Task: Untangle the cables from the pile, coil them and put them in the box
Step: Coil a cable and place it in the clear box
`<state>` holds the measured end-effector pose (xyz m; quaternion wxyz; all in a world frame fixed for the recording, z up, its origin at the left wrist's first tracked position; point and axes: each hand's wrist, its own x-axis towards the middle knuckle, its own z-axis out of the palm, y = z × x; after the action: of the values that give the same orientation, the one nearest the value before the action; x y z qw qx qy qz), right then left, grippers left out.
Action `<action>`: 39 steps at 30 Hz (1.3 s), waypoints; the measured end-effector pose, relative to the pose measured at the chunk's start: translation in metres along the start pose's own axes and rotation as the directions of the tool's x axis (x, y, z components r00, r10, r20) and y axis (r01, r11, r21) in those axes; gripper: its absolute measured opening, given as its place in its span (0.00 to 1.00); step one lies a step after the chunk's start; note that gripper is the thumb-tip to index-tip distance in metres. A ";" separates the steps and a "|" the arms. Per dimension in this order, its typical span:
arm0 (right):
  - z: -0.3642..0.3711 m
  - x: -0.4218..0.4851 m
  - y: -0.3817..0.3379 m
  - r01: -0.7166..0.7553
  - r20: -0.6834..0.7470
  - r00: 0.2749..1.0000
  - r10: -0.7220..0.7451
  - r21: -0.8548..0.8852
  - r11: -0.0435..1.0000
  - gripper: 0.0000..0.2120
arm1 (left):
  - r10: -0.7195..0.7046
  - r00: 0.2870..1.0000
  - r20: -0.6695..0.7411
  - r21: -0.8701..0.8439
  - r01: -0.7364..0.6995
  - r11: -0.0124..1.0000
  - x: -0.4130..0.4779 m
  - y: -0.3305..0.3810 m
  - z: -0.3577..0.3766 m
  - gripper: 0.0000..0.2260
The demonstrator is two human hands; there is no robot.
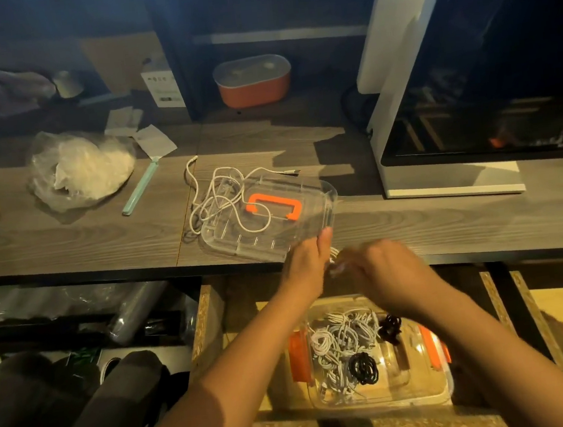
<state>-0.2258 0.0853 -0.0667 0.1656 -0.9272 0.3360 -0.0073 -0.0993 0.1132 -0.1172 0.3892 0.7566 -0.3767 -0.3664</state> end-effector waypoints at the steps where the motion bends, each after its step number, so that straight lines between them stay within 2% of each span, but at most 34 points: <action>1: -0.005 0.002 0.004 -0.028 -0.059 0.998 0.028 0.001 1.000 0.11 | -0.072 0.995 0.076 -0.039 0.075 0.996 -0.008 0.002 0.002 0.17; 3: -0.013 0.007 0.010 -0.035 -0.130 0.991 0.035 0.002 0.999 0.11 | -0.159 0.970 0.186 -0.046 0.170 0.984 -0.021 0.005 0.007 0.17; 4: -0.018 0.009 0.012 -0.027 -0.124 0.992 0.030 0.025 0.999 0.11 | -0.181 0.953 0.241 -0.117 0.214 0.970 -0.028 0.011 0.009 0.19; 5: -0.022 0.011 0.014 -0.035 -0.085 0.996 0.042 0.081 0.996 0.11 | -0.188 0.944 0.271 -0.261 0.260 0.930 -0.035 0.015 0.011 0.22; 6: -0.024 0.013 0.016 -0.052 -0.031 0.998 0.058 0.150 0.987 0.09 | -0.162 0.943 0.290 -0.362 0.265 0.894 -0.038 0.016 0.015 0.24; 8: -0.022 0.015 0.022 -0.071 0.019 0.997 0.068 0.219 0.973 0.04 | -0.100 0.947 0.305 -0.425 0.230 0.876 -0.041 0.018 0.018 0.25; 10: -0.017 0.016 0.023 -0.079 0.017 0.997 0.077 0.225 0.971 0.07 | -0.084 0.956 0.280 -0.449 0.208 0.869 -0.043 0.022 0.015 0.28; 12: -0.007 0.016 0.017 -0.080 0.069 0.996 0.064 0.257 0.963 0.11 | -0.105 0.975 0.198 -0.477 0.189 0.858 -0.042 0.025 0.010 0.34; 14: 0.008 0.013 0.008 -0.108 0.135 0.988 0.071 0.288 0.952 0.06 | -0.146 0.987 0.071 -0.468 0.162 0.869 -0.042 0.031 0.006 0.26; 16: 0.025 0.008 0.004 -0.131 0.157 0.983 0.096 0.223 0.966 0.04 | -0.151 0.986 -0.071 -0.419 0.108 0.901 -0.043 0.034 0.002 0.19; 18: 0.037 0.004 -0.003 -0.161 0.157 0.977 0.143 0.108 0.981 0.06 | -0.039 0.973 -0.227 -0.286 -0.028 0.958 -0.044 0.029 0.000 0.23; 20: 0.040 0.001 -0.011 -0.185 0.178 0.971 0.158 0.142 0.972 0.05 | 0.024 0.939 -0.344 -0.232 -0.110 0.966 -0.042 0.024 0.000 0.26; 21: 0.040 0.002 -0.015 -0.178 0.191 0.971 0.142 0.190 0.966 0.05 | 0.007 0.930 -0.368 -0.237 -0.101 0.966 -0.040 0.023 0.001 0.25; 25: 0.041 0.004 -0.021 -0.203 0.200 0.970 0.139 0.350 0.914 0.09 | -0.187 0.917 -0.351 -0.403 0.033 0.915 -0.031 0.027 0.007 0.23; 28: 0.042 0.003 -0.023 -0.241 0.262 0.953 0.153 0.350 0.905 0.13 | -0.199 0.939 -0.281 -0.449 0.055 0.892 -0.025 0.023 0.004 0.23; 31: 0.037 0.002 -0.024 -0.253 0.361 0.928 0.095 0.422 0.870 0.14 | -0.297 0.939 -0.172 -0.485 0.182 0.855 -0.025 0.024 -0.001 0.18; 33: 0.033 0.001 -0.023 -0.255 0.420 0.906 0.059 0.427 0.868 0.13 | -0.202 0.961 -0.188 -0.398 0.113 0.911 -0.026 0.023 -0.002 0.19; 36: 0.026 -0.002 -0.021 -0.218 0.439 0.898 0.022 0.401 0.890 0.09 | 0.083 0.969 -0.235 -0.182 -0.127 0.975 -0.024 0.015 -0.003 0.21; 39: 0.013 -0.002 -0.018 -0.103 0.401 0.916 -0.008 0.253 0.962 0.05 | 0.230 0.961 -0.153 0.038 -0.227 0.973 -0.018 0.003 -0.005 0.19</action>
<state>-0.2149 0.1036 -0.0735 0.3548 -0.8695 0.3138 0.1402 -0.1038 0.1287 -0.1081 0.4496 0.7384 -0.4332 -0.2549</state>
